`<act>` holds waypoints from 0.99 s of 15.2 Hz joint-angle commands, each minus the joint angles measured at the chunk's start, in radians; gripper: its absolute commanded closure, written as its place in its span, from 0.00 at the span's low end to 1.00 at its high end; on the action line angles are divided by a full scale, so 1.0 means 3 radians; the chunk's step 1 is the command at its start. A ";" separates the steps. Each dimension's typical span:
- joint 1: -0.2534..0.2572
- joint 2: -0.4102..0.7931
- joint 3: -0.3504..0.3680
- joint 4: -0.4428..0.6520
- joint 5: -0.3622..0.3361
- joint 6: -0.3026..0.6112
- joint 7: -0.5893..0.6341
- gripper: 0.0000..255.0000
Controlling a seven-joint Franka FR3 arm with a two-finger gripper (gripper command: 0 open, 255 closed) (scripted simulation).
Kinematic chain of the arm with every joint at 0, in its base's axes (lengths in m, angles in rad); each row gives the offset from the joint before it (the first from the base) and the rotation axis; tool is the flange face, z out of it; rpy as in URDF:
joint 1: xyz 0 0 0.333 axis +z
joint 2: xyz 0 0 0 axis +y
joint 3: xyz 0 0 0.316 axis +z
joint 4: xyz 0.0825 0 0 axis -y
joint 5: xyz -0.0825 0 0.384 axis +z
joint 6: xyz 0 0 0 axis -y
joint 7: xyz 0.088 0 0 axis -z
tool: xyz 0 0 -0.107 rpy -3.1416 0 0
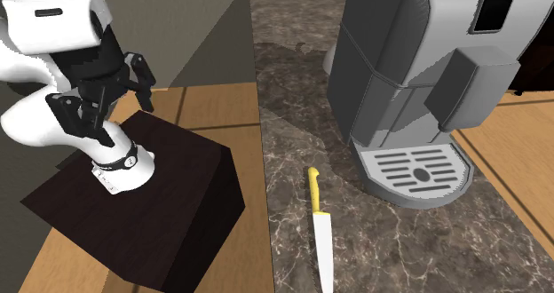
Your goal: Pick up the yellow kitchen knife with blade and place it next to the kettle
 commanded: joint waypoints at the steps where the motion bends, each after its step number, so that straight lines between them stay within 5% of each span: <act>1: 0.0000 0.0000 0.0000 0.0000 0.0000 0.0000 0.0000 0.00; 15: -0.0124 0.1632 0.0547 0.0551 0.0338 0.0931 0.1546 0.00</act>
